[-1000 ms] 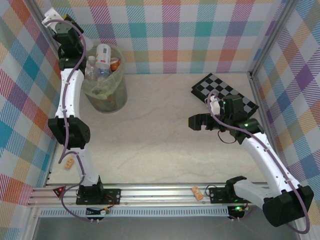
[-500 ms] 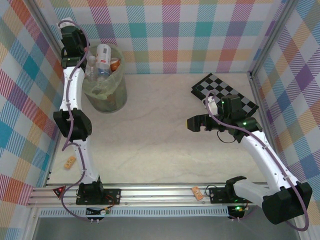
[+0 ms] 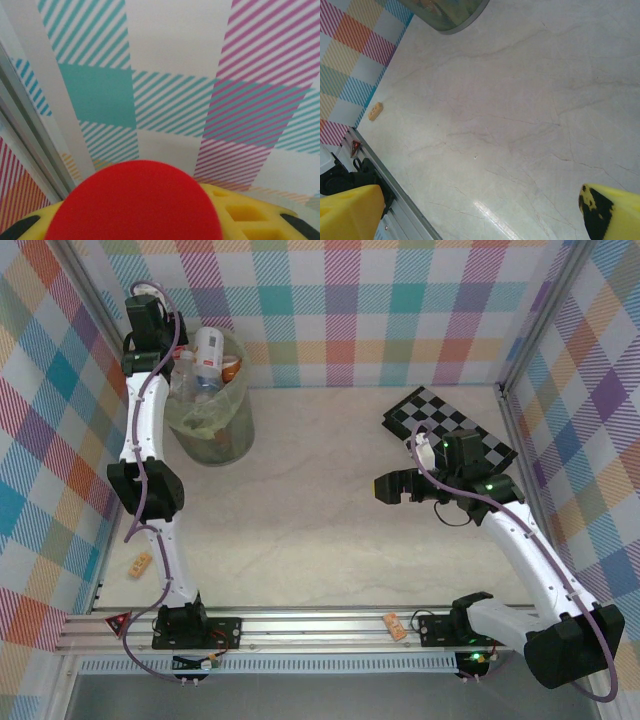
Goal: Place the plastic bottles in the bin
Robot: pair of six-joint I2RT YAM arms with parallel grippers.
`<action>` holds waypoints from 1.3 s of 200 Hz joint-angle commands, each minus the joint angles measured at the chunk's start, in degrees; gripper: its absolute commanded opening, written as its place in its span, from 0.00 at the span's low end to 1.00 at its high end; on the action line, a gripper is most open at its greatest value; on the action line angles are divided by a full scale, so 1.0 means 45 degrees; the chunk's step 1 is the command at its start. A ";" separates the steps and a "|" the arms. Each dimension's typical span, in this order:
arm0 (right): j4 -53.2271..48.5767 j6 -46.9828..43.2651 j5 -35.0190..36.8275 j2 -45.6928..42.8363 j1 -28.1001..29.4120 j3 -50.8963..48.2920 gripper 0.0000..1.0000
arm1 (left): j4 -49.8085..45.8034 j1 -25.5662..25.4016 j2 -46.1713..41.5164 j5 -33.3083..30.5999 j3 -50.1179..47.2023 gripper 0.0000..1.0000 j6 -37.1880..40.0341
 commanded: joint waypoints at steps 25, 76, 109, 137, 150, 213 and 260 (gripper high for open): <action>-0.0029 -0.0300 -0.0307 -0.0262 0.0077 -0.0233 1.00 | -0.1640 0.0102 0.0358 0.0093 -0.0490 0.43 0.0191; 0.0016 -0.0280 -0.0364 -0.0223 0.0061 -0.0213 1.00 | -0.1862 0.0245 0.0571 0.0147 -0.0659 0.48 -0.0304; 0.0074 -0.0260 -0.0440 -0.0145 0.0066 -0.0198 1.00 | -0.1976 0.0342 0.0391 0.0400 -0.0664 0.59 -0.0531; 0.0179 -0.0203 -0.0614 -0.0019 0.0072 -0.0169 1.00 | -0.2283 0.0457 0.0055 0.1055 -0.0085 0.73 -0.0857; 0.0308 -0.0167 -0.0902 -0.0007 0.0077 -0.0212 1.00 | -0.2254 0.0472 -0.0213 0.1313 0.0111 0.76 -0.1002; 0.0518 -0.0026 -0.1499 0.0036 0.0079 -0.0192 0.99 | -0.1871 0.0781 -0.1284 0.0627 0.0965 0.93 -0.2449; 0.0360 -0.0045 -0.1467 0.0119 0.0115 -0.0271 0.99 | -0.1491 0.1579 -0.1482 0.1273 0.0929 0.87 -0.5299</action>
